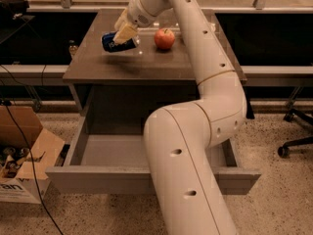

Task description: Place pepsi can into top drawer

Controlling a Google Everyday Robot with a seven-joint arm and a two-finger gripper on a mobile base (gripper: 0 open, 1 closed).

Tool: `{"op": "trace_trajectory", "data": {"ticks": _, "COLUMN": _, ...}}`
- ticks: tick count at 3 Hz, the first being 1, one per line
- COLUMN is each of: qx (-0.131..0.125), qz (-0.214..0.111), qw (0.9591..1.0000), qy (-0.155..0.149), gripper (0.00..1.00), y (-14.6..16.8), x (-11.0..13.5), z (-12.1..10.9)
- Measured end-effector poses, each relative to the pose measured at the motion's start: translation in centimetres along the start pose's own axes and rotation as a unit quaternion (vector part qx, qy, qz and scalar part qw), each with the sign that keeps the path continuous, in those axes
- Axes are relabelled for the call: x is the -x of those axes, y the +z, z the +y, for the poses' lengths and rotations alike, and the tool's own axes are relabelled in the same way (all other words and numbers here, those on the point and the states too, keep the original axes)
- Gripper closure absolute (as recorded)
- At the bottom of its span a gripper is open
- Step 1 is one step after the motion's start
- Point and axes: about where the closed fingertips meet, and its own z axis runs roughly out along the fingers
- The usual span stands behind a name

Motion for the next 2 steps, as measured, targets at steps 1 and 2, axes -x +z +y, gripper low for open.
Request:
{"op": "trace_trajectory", "data": {"ticks": 1, "qx": -0.003, "qz": -0.014, "qw": 0.9999, "qy": -0.001, "gripper": 1.0, "y": -2.9, "x": -0.1, "z": 0.2}}
{"op": "trace_trajectory", "data": {"ticks": 2, "qx": -0.009, "qz": -0.023, "qw": 0.9996, "qy": 0.016, "gripper": 1.0, "y": -6.3, "x": -0.8, "z": 0.3}}
